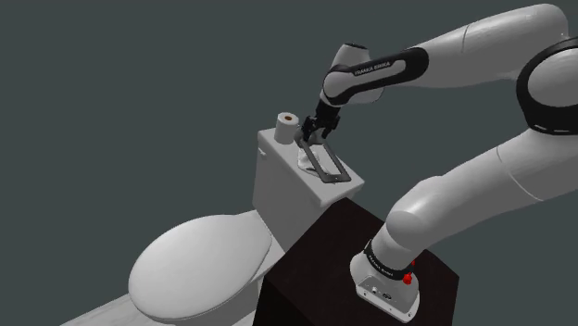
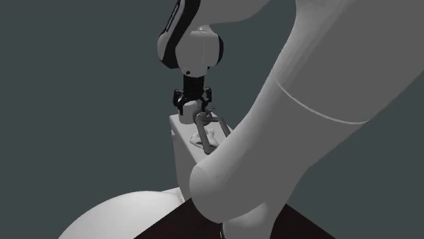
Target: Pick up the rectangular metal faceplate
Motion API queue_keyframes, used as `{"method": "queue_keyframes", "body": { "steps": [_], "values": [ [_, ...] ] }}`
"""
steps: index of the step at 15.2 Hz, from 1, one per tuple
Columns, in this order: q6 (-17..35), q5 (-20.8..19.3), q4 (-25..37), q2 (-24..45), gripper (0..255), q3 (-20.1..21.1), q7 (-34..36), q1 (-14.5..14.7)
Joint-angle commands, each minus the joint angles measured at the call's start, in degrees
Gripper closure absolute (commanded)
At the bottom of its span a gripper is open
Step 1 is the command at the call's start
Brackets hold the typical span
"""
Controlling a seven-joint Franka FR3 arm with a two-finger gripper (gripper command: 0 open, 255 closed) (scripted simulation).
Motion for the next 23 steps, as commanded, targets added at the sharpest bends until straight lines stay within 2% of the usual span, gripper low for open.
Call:
{"method": "queue_keyframes", "body": {
  "steps": [1,6,14,16,17,23],
  "values": [
    [3.4,0.9,-0.4,3.2,0,-1.4,-0.2,-0.6],
    [11.3,5.5,0.5,13.0,0,-5.0,-2.1,-1.3],
    [18.3,10.0,-0.8,19.3,0,-5.6,-5.7,-0.5],
    [18.3,10.0,-0.8,19.3,0,-5.5,-5.7,-0.6],
    [18.3,10.0,-0.7,19.4,255,-5.6,-5.7,-0.6],
    [18.3,10.0,-0.7,19.4,255,-5.6,-5.7,-0.6]
  ]
}}
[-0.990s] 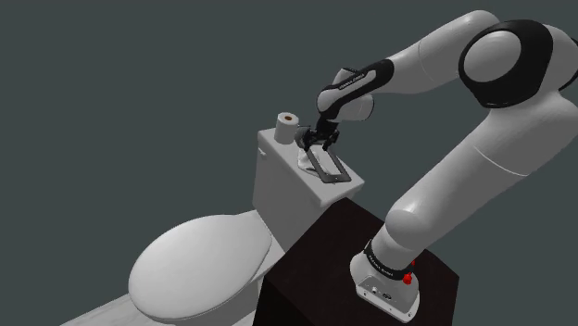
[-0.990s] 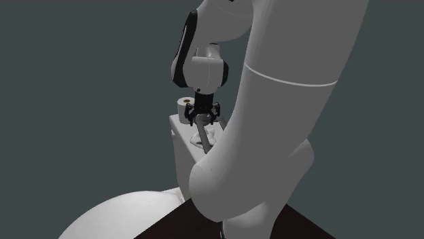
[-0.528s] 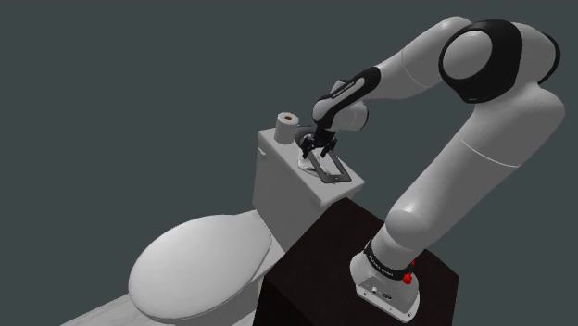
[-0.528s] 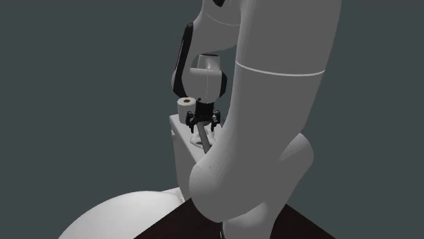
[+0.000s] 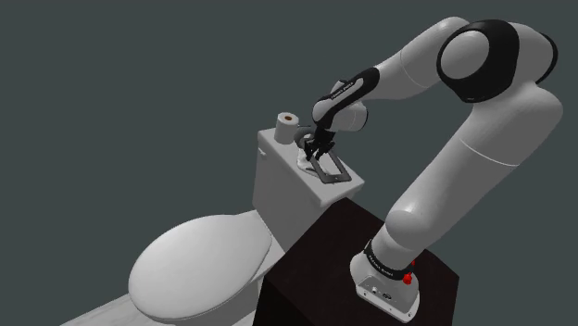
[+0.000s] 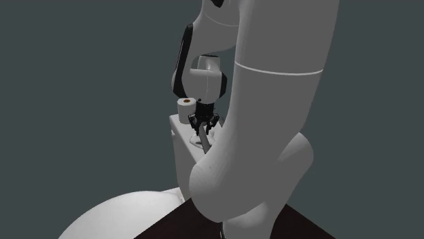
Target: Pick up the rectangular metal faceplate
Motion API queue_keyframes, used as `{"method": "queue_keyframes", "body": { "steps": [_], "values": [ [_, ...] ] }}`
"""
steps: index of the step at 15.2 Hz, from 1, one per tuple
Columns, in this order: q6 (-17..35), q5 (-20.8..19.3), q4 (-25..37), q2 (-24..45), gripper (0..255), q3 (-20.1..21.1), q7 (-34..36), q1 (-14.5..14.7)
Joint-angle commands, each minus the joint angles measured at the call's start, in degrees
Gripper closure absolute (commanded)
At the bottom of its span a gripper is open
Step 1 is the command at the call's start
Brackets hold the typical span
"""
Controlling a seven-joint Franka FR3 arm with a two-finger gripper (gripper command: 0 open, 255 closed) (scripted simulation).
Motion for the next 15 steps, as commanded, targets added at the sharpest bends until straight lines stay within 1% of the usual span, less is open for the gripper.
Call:
{"method": "queue_keyframes", "body": {
  "steps": [1,3,9,15],
  "values": [
    [0.0,0.0,0.0,0.0,255,0.0,0.0,0.0],
    [0.0,0.0,-0.1,-0.1,255,0.0,0.0,0.0],
    [-5.0,-3.3,0.9,-4.4,255,0.2,2.7,-0.6],
    [-10.2,-5.5,2.5,-8.2,255,0.6,4.7,-1.1]
  ]
}}
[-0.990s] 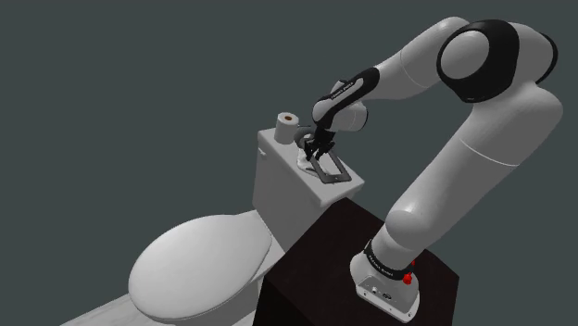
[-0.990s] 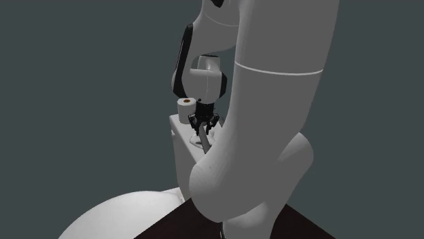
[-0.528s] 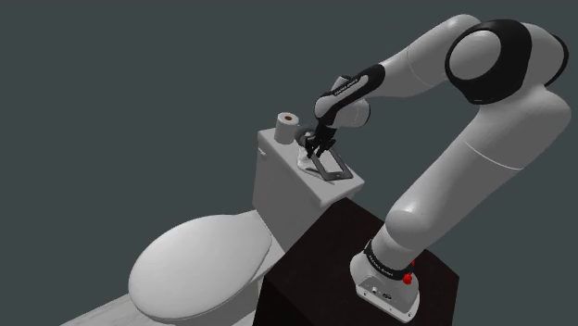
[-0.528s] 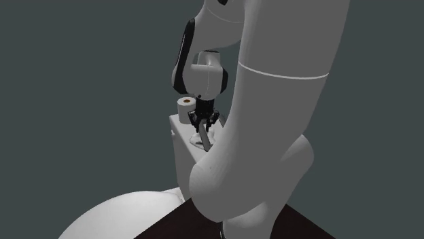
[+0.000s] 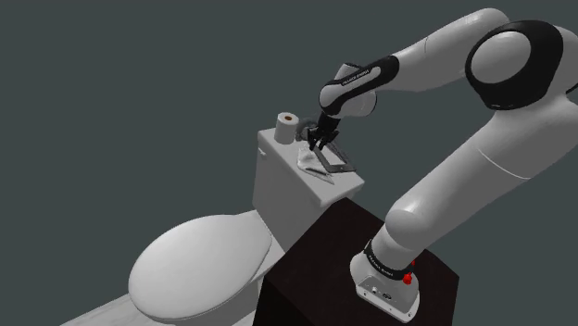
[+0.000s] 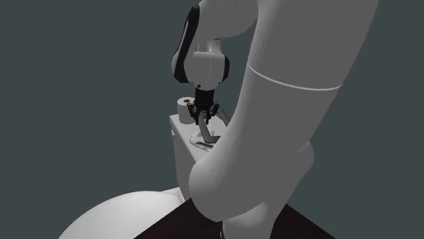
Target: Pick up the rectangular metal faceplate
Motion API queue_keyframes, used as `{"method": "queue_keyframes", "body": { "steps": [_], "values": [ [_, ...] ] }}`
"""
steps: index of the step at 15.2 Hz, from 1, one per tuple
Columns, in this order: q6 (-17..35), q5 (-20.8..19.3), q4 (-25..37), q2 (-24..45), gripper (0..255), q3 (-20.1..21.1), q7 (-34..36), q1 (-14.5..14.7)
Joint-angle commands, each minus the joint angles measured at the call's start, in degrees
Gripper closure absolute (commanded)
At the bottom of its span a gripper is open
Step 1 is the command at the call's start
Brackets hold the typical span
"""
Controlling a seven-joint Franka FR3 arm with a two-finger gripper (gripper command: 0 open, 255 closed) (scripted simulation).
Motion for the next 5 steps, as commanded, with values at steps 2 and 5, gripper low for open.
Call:
{"method": "queue_keyframes", "body": {
  "steps": [2,5],
  "values": [
    [-2.8,-0.9,1.2,-1.7,255,0.2,0.8,-0.3],
    [-3.8,-1.2,1.5,-2.4,255,0.3,1.1,-0.4]
  ]
}}
